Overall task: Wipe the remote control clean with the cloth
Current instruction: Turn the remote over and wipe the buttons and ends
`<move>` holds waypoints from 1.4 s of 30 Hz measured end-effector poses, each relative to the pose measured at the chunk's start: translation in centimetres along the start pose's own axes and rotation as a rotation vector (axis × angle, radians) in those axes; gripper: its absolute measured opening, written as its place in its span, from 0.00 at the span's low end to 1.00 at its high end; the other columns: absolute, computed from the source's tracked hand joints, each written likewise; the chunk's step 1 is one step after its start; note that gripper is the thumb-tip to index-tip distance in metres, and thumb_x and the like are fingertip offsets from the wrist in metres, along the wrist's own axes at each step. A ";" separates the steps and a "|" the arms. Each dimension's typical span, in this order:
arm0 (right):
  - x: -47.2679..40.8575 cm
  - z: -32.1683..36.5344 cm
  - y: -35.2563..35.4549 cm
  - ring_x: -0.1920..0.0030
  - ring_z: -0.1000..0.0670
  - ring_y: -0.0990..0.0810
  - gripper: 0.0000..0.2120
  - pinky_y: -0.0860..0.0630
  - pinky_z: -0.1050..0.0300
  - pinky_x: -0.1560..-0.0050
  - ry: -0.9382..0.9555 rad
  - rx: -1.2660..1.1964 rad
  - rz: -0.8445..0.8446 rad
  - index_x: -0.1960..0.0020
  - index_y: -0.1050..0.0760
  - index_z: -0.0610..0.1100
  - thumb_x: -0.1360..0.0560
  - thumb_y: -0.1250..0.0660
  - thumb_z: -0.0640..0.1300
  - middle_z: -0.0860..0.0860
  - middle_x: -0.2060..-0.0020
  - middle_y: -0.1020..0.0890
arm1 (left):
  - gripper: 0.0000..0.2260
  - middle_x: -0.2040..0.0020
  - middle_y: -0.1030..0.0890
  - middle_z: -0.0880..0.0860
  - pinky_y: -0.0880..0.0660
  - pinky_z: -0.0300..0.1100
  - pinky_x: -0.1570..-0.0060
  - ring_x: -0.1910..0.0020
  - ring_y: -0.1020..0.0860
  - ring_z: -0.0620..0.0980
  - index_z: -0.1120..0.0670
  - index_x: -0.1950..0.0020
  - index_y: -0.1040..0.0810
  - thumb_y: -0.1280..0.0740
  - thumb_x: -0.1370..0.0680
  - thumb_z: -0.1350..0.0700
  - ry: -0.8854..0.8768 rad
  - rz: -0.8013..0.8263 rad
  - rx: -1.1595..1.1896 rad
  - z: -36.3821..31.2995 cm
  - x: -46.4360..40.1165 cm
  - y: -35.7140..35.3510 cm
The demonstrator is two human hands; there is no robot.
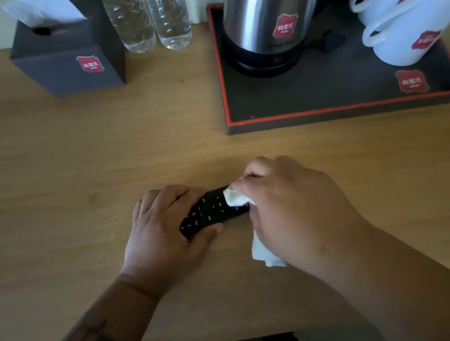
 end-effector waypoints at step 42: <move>4.1 0.4 -2.6 0.51 0.51 0.26 0.19 0.25 0.58 0.62 -0.072 -0.206 -0.114 0.39 0.22 0.53 0.30 0.32 0.44 0.56 0.47 0.22 | 0.27 0.43 0.21 0.49 0.30 0.55 0.41 0.43 0.26 0.57 0.51 0.37 0.20 0.35 0.29 0.36 -0.015 0.038 0.008 -0.4 -0.1 -0.1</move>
Point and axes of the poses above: each hand's wrist, its own x-axis away from the middle knuckle, its own y-axis out of the back of the hand, z = x × y, the point moved 8 cm from there along -x, towards the middle knuckle
